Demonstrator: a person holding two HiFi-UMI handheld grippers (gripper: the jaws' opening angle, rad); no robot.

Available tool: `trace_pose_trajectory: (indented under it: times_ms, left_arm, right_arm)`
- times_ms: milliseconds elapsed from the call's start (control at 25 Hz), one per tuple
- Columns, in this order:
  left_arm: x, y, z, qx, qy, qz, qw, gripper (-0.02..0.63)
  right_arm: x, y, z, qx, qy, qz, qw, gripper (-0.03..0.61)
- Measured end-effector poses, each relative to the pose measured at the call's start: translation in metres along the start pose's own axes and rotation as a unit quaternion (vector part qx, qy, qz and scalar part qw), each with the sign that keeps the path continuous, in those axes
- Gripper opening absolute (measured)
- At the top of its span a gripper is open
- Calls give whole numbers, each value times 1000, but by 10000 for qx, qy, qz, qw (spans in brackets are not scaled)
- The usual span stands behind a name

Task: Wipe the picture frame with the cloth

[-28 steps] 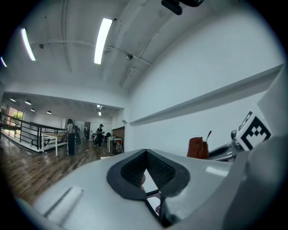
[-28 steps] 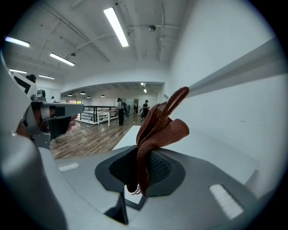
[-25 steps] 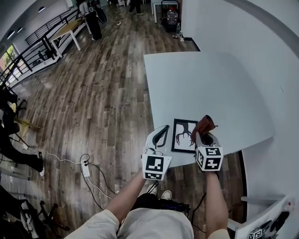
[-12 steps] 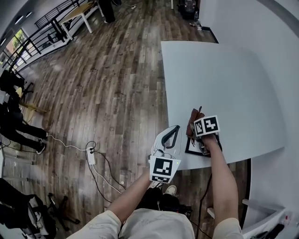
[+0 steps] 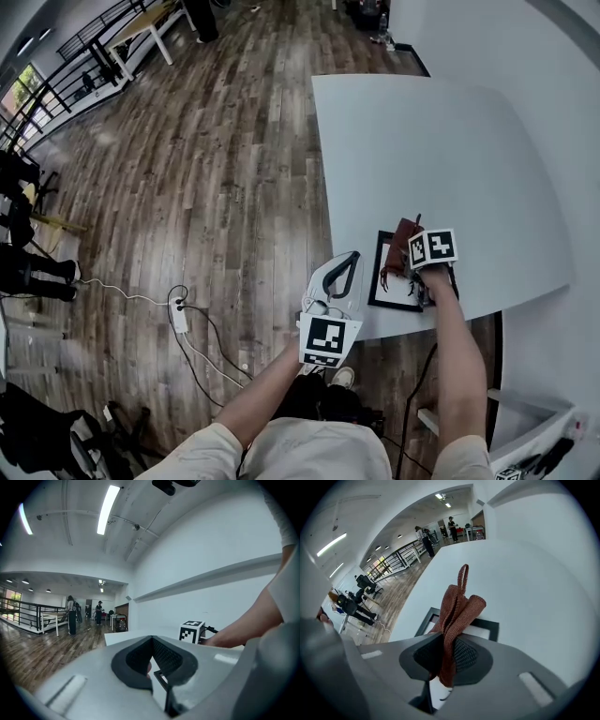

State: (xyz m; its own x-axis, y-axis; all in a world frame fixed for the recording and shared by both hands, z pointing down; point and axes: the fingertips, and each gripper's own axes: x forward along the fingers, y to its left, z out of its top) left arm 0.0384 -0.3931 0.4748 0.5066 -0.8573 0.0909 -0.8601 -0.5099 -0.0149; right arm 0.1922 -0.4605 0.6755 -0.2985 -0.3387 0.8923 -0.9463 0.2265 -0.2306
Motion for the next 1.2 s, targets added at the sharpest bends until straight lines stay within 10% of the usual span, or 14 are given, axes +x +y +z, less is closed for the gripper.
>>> trace_pose_trajectory:
  times_ms: [400, 840, 1200]
  left_arm:
    - [5, -22, 3, -17, -35, -256, 9997, 0]
    - [1, -15, 13, -48, -113, -114, 9999, 0]
    - [-3, -14, 10, 17, -63, -74, 10000, 0]
  right_arm:
    - [-41, -68, -28, 612, -131, -461, 9970, 84]
    - [-48, 55, -4, 239, -366, 984, 9942, 83]
    - [-11, 47, -30, 630, 6, 913, 9938, 81]
